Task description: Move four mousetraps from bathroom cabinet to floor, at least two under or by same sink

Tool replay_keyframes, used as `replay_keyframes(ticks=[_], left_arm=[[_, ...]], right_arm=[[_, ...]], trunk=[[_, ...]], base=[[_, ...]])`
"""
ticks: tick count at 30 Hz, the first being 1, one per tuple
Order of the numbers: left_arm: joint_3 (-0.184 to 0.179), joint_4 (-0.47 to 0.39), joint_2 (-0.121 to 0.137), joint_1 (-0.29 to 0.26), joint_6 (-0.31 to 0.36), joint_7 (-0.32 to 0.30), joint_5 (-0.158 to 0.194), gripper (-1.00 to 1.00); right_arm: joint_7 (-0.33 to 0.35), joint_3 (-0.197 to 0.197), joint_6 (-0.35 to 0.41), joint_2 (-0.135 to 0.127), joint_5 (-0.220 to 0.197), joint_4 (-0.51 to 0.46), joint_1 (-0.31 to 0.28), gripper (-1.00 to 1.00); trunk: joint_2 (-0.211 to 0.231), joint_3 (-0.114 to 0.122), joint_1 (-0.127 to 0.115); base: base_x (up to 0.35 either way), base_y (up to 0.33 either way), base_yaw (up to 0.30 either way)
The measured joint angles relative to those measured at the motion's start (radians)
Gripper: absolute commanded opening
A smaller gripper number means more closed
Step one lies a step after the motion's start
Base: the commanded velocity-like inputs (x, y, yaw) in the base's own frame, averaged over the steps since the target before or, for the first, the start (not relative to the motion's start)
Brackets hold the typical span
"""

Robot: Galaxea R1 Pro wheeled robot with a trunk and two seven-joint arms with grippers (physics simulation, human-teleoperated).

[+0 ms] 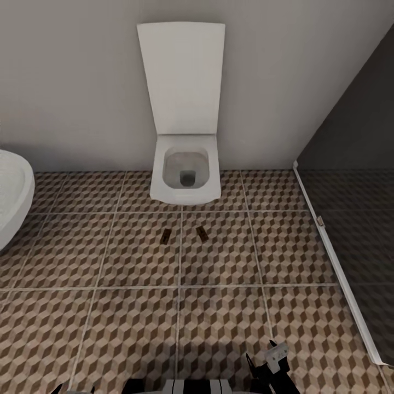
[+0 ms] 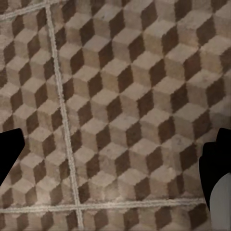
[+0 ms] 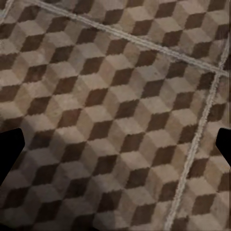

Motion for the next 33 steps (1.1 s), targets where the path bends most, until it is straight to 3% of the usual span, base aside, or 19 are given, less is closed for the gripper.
replay_keyframes(ticks=[33], left_arm=[[0.001,0.002,-0.003,0.0,0.002,0.0,0.002,1.0]], right_arm=[[0.0,0.001,0.001,0.002,-0.004,0.001,0.0,1.0]], trunk=[[0.231,0.103,-0.127]], base=[[0.0,0.0,0.0]])
